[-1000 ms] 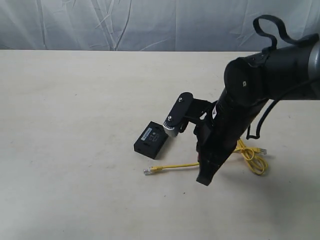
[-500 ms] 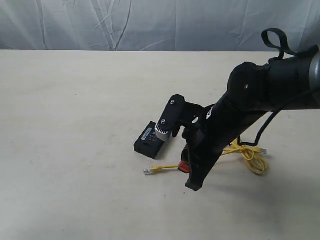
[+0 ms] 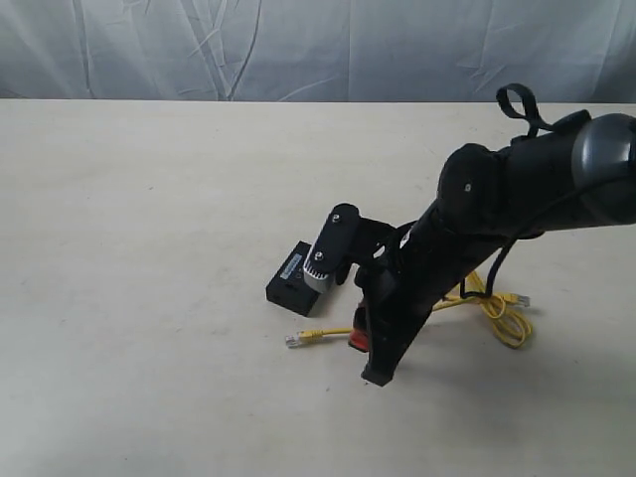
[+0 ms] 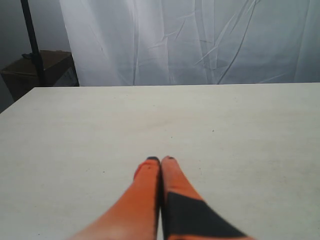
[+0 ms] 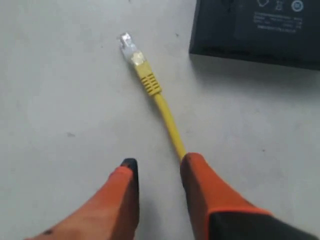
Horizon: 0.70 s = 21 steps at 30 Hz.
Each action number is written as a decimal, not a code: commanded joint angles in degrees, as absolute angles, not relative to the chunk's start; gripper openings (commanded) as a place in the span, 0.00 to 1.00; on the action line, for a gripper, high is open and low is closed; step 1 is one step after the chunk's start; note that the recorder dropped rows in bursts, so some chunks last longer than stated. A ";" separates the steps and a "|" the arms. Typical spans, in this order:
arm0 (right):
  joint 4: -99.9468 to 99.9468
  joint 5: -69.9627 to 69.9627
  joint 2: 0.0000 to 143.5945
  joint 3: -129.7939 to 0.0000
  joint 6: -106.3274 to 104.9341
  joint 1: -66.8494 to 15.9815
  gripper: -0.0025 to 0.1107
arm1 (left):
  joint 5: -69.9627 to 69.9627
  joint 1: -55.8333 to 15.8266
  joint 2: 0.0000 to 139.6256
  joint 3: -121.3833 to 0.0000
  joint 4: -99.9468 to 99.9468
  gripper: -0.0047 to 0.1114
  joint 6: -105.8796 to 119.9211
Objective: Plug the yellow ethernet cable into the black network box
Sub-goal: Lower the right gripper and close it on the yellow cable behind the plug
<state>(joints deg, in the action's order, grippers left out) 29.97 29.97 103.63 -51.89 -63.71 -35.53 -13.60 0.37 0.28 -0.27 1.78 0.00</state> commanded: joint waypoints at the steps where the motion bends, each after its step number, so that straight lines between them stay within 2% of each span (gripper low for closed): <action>1: 29.85 27.48 105.20 -51.62 -64.52 -35.49 0.29 | -13.71 -0.22 0.00 0.00 1.80 0.04 0.00; 3: 29.85 27.48 105.59 -51.62 -64.52 -35.49 0.23 | -13.71 -0.22 0.00 0.00 1.80 0.04 0.00; 7: 28.52 28.39 106.96 -51.62 -64.52 -35.49 0.02 | -13.71 -0.22 0.00 0.00 1.80 0.04 0.00; 21: 28.64 25.84 102.06 -51.72 -58.27 -35.49 0.02 | -13.71 -0.22 0.00 0.00 1.80 0.04 0.00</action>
<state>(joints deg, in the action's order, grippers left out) 29.03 26.20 104.74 -51.89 -59.42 -35.53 -13.60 0.37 0.28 -0.27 1.78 0.00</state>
